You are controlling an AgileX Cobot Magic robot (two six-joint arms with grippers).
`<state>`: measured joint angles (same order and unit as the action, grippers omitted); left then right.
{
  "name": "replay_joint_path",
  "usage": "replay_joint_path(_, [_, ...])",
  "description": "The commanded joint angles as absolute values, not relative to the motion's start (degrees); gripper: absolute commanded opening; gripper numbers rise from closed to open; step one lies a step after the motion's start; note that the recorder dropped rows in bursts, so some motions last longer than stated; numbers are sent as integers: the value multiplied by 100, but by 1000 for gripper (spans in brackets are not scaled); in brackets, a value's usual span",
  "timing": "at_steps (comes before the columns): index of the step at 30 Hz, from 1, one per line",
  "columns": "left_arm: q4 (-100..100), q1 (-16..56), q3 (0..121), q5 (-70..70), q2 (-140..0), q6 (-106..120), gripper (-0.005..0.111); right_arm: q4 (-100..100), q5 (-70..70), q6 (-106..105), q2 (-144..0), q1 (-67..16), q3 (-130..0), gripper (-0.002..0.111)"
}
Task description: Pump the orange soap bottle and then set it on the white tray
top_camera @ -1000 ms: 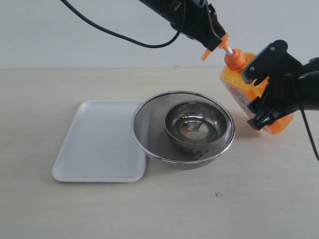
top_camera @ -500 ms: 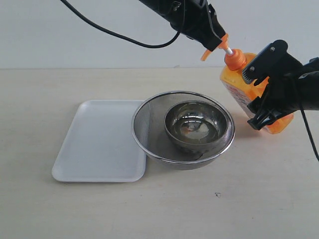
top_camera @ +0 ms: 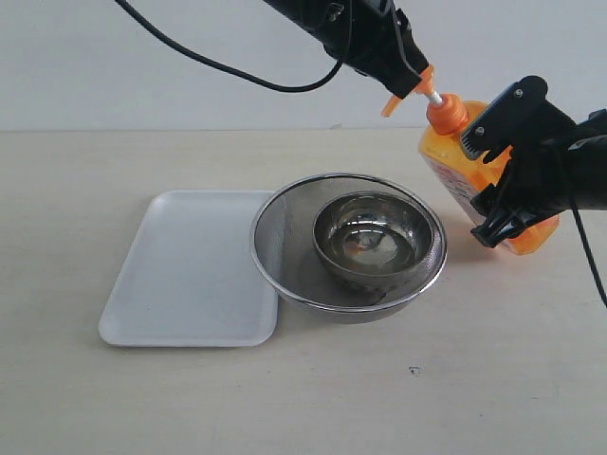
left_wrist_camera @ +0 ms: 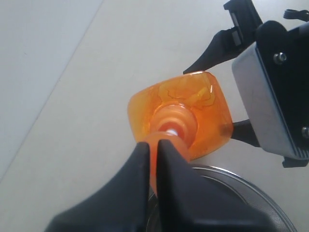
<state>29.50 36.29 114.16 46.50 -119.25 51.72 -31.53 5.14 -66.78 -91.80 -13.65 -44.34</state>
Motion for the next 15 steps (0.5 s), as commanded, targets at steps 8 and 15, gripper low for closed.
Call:
replay_joint_path(8, [2861, 3671, 11271, 5060, -12088, 5123, 5, -3266, 537, -6284, -9126, -1378, -4480, 0])
replay_joint_path(15, [2797, 3651, 11271, 4790, -11765, 5123, 5, -3266, 548, -6214, -9103, -1378, -4480, 0])
